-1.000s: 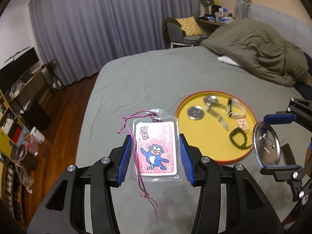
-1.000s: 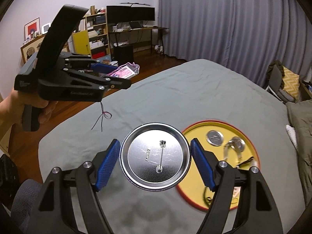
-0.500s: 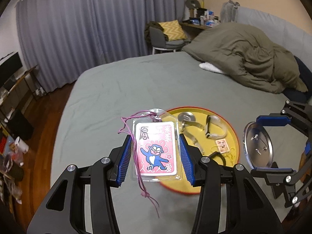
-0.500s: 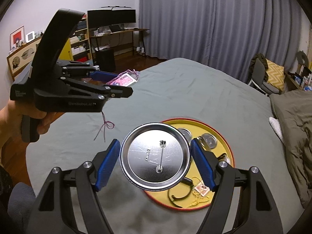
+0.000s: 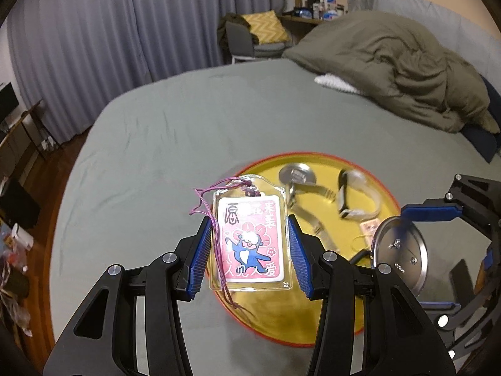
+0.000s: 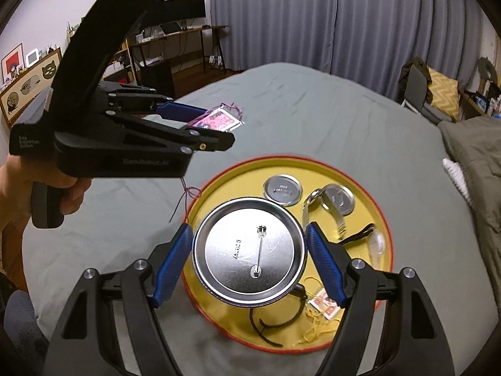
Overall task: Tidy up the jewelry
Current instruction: 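Lift the pink badge and silver pin and carry both over the tray, then lower the pink badge and silver pin onto the yellow felt and open both tools, then raise both open tools away from the tray, then move the left tool toward the silver mesh watch while the right tool approaches the white watch, then close the left tool on the silver mesh watch while the right tool grips the white watch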
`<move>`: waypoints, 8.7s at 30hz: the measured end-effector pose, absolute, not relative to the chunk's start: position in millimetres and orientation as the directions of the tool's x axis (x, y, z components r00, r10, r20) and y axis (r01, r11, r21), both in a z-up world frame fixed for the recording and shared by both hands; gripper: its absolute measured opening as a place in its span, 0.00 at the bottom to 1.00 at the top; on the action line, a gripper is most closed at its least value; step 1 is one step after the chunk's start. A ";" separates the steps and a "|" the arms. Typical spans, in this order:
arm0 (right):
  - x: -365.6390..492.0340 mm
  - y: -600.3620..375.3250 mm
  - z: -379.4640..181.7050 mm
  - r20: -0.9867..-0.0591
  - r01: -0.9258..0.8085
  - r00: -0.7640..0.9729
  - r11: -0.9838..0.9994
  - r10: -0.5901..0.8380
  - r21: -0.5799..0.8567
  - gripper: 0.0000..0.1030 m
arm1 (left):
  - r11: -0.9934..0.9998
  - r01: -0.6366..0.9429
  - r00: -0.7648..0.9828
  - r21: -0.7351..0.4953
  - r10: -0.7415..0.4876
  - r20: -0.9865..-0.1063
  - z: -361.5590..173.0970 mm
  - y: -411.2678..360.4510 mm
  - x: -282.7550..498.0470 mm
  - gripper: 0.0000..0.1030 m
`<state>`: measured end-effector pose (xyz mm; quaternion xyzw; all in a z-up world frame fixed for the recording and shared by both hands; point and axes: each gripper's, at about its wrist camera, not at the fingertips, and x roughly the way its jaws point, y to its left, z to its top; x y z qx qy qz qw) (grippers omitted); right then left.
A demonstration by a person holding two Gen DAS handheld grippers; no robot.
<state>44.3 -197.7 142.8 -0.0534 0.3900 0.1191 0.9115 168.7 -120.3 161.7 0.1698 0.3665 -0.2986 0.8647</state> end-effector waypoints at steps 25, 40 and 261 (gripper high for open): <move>78.6 -174.7 48.8 -0.811 -0.293 0.556 0.956 0.185 0.018 0.68 | 0.742 0.666 0.461 0.076 -0.330 -0.824 41.7 -126.2 200.3 0.44; 92.4 -173.6 15.5 -0.841 -0.294 0.512 0.956 0.173 0.017 0.68 | 0.746 0.664 0.436 0.049 -0.333 -0.836 24.1 -120.7 202.4 0.44; 150.9 -350.2 8.1 -0.877 -0.055 0.476 0.998 0.059 0.037 0.35 | 0.691 0.716 0.353 0.097 -0.240 -0.904 19.6 -281.0 257.8 0.44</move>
